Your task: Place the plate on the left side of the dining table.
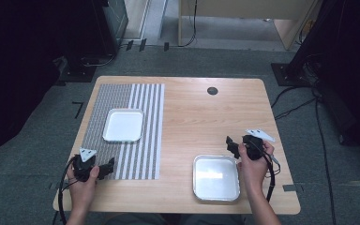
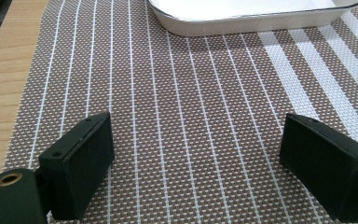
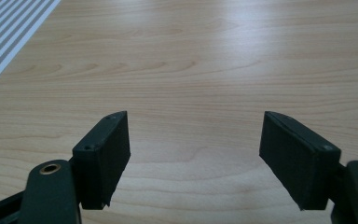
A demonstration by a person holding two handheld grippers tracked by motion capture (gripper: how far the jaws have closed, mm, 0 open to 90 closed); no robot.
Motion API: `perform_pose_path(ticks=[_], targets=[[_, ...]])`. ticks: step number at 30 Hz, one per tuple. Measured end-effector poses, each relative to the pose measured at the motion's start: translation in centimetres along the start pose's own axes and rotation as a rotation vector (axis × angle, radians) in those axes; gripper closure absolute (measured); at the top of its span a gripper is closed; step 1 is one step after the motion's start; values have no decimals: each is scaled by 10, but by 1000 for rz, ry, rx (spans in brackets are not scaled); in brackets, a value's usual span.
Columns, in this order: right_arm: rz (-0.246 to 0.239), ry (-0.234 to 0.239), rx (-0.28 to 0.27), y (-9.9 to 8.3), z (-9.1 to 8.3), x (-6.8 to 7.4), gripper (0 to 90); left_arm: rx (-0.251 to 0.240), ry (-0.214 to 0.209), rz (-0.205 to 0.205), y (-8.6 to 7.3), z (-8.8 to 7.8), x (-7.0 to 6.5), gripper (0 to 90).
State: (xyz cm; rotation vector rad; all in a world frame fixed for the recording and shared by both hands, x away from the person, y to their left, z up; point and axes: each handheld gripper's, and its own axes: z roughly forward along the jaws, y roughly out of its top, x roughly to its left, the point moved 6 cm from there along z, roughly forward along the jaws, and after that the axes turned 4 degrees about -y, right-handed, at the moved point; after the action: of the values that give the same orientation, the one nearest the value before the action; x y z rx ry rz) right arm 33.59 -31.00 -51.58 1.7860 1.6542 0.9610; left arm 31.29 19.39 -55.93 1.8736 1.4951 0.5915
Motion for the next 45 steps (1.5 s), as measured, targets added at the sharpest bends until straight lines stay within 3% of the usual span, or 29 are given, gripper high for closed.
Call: perform_pose_path(ticks=[20,45], targets=[[38,-77,19,-20,-10,-53,248,0,1,1,0,0,0,98],[31,-128,42,-46,-21,-96,240,2,1,4,0,0,0,98]])
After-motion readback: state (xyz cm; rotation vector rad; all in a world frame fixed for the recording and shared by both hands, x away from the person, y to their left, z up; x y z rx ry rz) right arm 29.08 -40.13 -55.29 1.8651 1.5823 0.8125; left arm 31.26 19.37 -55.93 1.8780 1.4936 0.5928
